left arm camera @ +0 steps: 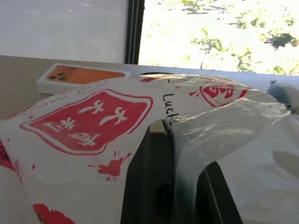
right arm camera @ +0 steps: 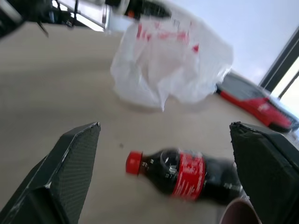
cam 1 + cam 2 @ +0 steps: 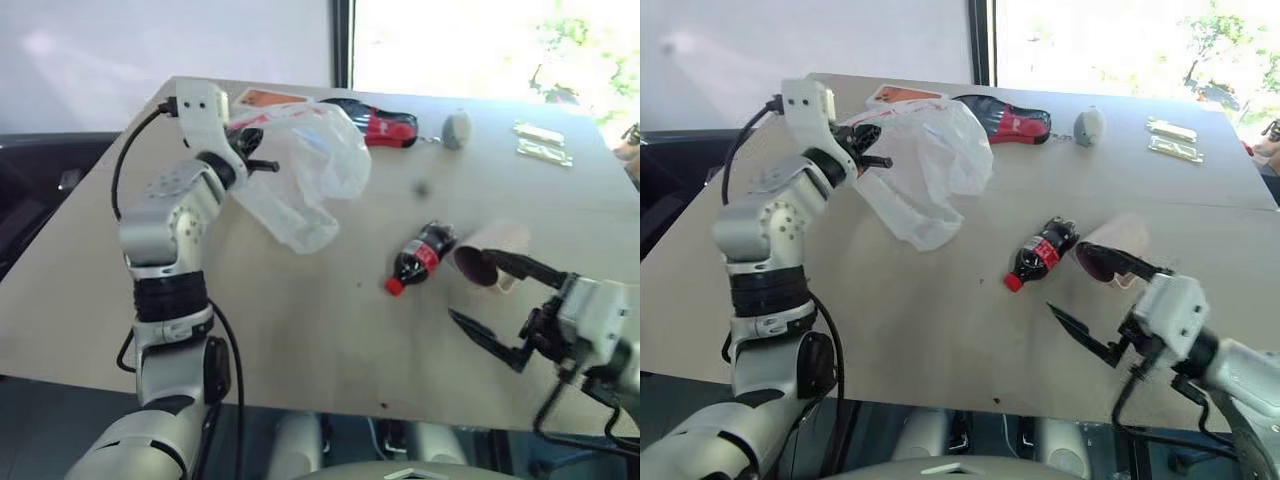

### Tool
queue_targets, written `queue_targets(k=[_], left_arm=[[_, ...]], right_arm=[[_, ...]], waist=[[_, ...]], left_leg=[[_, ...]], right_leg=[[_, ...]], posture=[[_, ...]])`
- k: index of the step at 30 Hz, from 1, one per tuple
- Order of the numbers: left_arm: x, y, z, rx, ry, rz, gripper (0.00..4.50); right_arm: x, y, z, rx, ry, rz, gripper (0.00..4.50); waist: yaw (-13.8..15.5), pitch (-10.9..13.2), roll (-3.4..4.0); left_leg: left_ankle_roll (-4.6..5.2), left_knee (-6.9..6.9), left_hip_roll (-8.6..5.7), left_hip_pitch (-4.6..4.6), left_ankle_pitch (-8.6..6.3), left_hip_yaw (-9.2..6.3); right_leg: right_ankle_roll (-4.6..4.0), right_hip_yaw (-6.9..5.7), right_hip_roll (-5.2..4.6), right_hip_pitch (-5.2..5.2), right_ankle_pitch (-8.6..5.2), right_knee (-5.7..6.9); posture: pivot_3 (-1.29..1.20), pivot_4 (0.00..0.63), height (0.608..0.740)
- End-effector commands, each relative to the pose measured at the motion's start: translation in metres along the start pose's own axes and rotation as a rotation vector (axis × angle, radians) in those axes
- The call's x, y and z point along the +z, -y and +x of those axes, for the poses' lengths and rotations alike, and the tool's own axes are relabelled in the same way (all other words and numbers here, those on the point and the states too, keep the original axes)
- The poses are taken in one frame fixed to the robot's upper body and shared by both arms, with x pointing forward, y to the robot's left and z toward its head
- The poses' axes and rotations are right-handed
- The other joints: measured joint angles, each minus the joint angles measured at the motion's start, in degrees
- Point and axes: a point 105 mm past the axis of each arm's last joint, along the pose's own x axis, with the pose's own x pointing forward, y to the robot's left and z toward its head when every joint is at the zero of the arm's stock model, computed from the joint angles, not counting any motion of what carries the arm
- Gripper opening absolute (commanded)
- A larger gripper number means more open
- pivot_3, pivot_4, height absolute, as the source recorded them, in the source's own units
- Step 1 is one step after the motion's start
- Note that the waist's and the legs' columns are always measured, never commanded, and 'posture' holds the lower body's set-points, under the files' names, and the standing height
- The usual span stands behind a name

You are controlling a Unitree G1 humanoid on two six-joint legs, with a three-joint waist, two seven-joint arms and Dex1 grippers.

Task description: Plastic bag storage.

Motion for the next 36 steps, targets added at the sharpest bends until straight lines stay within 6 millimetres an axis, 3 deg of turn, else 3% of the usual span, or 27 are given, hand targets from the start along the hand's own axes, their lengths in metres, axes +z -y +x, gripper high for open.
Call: queue_targets(k=[1,2,5,9,13,17,20,26,28,29,33,36], left_arm=[[0.029,0.009,-0.011,-0.029,0.06,0.014,0.1],[0.03,0.011,-0.012,-0.035,0.053,0.009,0.1],[0.027,0.014,-0.015,-0.034,0.032,0.028,0.1],[0.026,0.017,-0.018,-0.019,0.026,0.037,0.1],[0.025,0.024,-0.023,-0.007,0.031,0.038,0.1],[0.022,0.025,-0.026,0.008,0.024,0.033,0.1],[0.021,0.026,-0.029,0.003,0.021,0.045,0.0],[0.019,0.028,-0.03,-0.02,0.006,0.052,0.0],[0.017,0.035,-0.031,-0.062,-0.008,0.044,0.0],[0.016,0.037,-0.031,-0.076,-0.014,0.038,0.0],[0.017,0.045,-0.031,-0.132,-0.03,-0.022,0.0],[0.021,0.05,-0.032,-0.162,-0.033,-0.049,0.0]], right_arm=[[-0.012,-0.004,0.021,0.029,-0.084,-0.078,4.5],[-0.017,-0.004,0.027,0.045,-0.106,-0.124,4.5],[-0.036,0.019,0.038,-0.028,-0.233,-0.212,4.5],[-0.038,0.04,0.041,-0.105,-0.307,-0.326,4.5],[-0.035,0.077,0.041,-0.322,-0.406,-0.494,4.5],[-0.053,0.096,0.036,-0.423,-0.548,-0.544,4.5],[-0.063,0.111,0.027,-0.485,-0.649,-0.557,3.67],[-0.062,0.122,0.016,-0.521,-0.705,-0.608,0.66],[-0.051,0.125,0.017,-0.532,-0.661,-0.603,0.02],[-0.042,0.125,0.021,-0.531,-0.612,-0.585,0.02],[0.026,0.097,0.068,-0.363,-0.176,-0.262,0.02],[0.054,0.07,0.098,-0.181,-0.028,-0.195,0.02]], waist=[[-0.11,0.0,0.0],[-0.19,0.0,0.01],[-0.13,0.0,0.0],[0.18,0.02,-0.02],[0.06,0.02,-0.02],[0.09,0.02,-0.02],[0.01,0.02,-0.01],[0.0,0.02,-0.01],[-0.05,0.02,-0.03],[-0.09,0.02,-0.02],[-1.57,0.1,0.05],[-1.63,0.14,0.08]], left_leg=[[0.0,0.0,0.0,0.01,0.0,0.0],[0.0,0.0,0.0,0.01,0.0,0.0],[-0.01,0.0,-0.01,0.02,0.0,0.0],[0.0,0.0,-0.06,-0.05,0.0,-0.04],[-0.01,0.0,-0.06,-0.07,0.0,-0.04],[-0.02,0.0,-0.03,-0.06,0.01,-0.04],[-0.02,0.0,-0.05,-0.06,0.01,-0.03],[-0.03,-0.01,-0.03,-0.06,0.01,-0.03],[-0.03,-0.01,-0.03,-0.06,0.01,-0.02],[-0.03,-0.01,-0.02,-0.06,0.01,-0.02],[-0.11,-0.01,0.04,-0.04,0.06,-0.03],[-0.19,-0.03,0.09,-0.01,0.1,-0.12]], right_leg=[[0.0,0.01,0.0,0.0,0.0,0.01],[0.0,0.02,0.01,0.0,0.0,0.0],[0.0,0.01,0.03,0.0,0.0,0.01],[0.0,-0.01,0.02,-0.02,0.0,-0.01],[0.0,0.0,-0.06,-0.03,0.0,-0.01],[0.0,-0.01,-0.03,-0.03,0.0,0.0],[-0.01,0.01,-0.04,-0.03,0.0,-0.01],[-0.01,0.01,-0.03,-0.05,-0.01,0.0],[0.0,0.01,-0.04,-0.04,0.0,-0.01],[0.0,0.01,-0.04,-0.04,0.0,-0.02],[0.0,0.05,0.06,-0.05,0.0,0.01],[-0.02,0.07,0.17,-0.07,0.01,0.05]], posture=[[0.0,0.15,0.74],[0.0,0.15,0.74],[0.0,0.15,0.74],[0.0,0.15,0.74],[0.0,0.15,0.74],[0.0,0.15,0.74],[0.0,0.15,0.74],[0.0,0.15,0.74],[0.0,0.15,0.74],[0.0,0.15,0.74],[0.0,0.15,0.74],[0.0,0.15,0.74]])
